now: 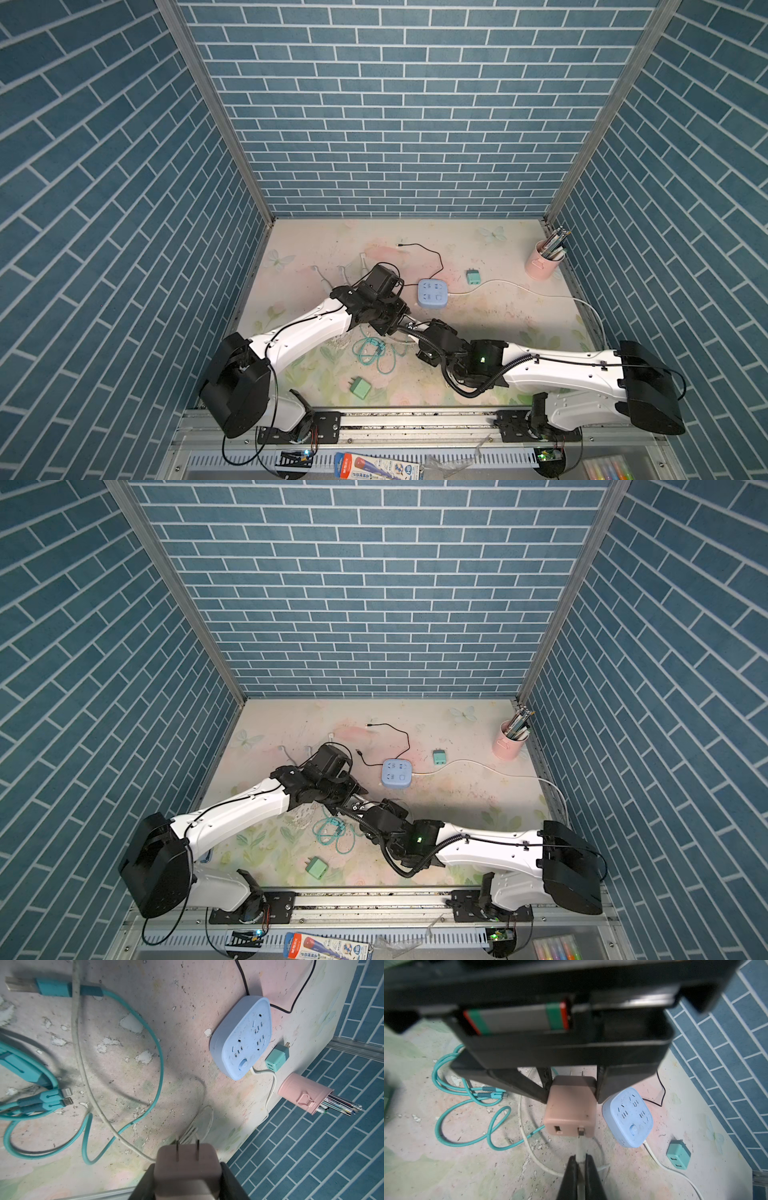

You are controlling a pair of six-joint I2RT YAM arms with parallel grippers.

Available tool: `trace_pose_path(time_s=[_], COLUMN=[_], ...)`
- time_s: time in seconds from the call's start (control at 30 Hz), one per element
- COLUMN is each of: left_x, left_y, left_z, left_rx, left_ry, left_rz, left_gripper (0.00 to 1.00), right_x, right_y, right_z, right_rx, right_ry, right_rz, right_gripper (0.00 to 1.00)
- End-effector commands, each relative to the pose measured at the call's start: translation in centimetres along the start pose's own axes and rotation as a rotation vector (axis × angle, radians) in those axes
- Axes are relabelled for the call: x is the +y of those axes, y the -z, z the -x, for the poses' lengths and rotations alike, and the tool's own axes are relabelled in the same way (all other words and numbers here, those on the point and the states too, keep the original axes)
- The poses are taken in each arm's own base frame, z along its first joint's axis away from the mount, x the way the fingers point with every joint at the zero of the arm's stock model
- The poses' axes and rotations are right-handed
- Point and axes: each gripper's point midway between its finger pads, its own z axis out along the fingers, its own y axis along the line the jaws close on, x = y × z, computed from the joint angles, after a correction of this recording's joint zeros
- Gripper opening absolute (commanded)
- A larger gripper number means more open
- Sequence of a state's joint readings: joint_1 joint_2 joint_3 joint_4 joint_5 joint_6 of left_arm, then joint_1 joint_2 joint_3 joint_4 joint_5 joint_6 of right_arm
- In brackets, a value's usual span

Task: Charge the electric toothbrush
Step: Insert the charging cable into the plug.

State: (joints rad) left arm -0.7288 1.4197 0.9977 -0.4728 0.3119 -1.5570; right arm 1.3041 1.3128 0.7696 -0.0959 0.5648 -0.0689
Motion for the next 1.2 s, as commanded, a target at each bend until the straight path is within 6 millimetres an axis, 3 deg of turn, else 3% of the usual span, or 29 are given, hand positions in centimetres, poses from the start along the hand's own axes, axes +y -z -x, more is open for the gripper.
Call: trace_pose_path(time_s=[0.0,0.6,0.8,0.87,1.13,1.17], left_x=[0.6,-0.9,-0.7,-0.5,-1.6,-1.8], left_y=[0.0,1.3,1.6,1.6,0.3,0.2], left_z=[-2.2,-4.7,-3.7,-3.0,-0.7,-0.6], left_rx=[0.102,0.15,0.108,0.083,0.036,0.035], left_ry=[-0.011,0.03,0.031,0.017,-0.02,-0.018], left_rz=[0.014,-0.095,-0.107,-0.098,-0.178,-0.191], left_gripper=[0.0,0.0,0.0,0.0,0.0,0.0], right_x=[-1.4,-0.5,-1.3,-2.1,-6.3,-6.8], right_y=[0.1,-1.4,1.0,2.2,8.7,9.3], right_z=[2.4,4.1,5.4,5.5,4.5,4.4], right_rx=[-0.108,-0.168,-0.257,-0.271,-0.43,-0.456], right_ry=[-0.024,-0.014,-0.062,-0.113,-0.54,-0.598], right_rz=[-0.074,-0.095,-0.132,-0.139,-0.08,-0.06], right_gripper=[0.0,0.0,0.0,0.1,0.74,0.78])
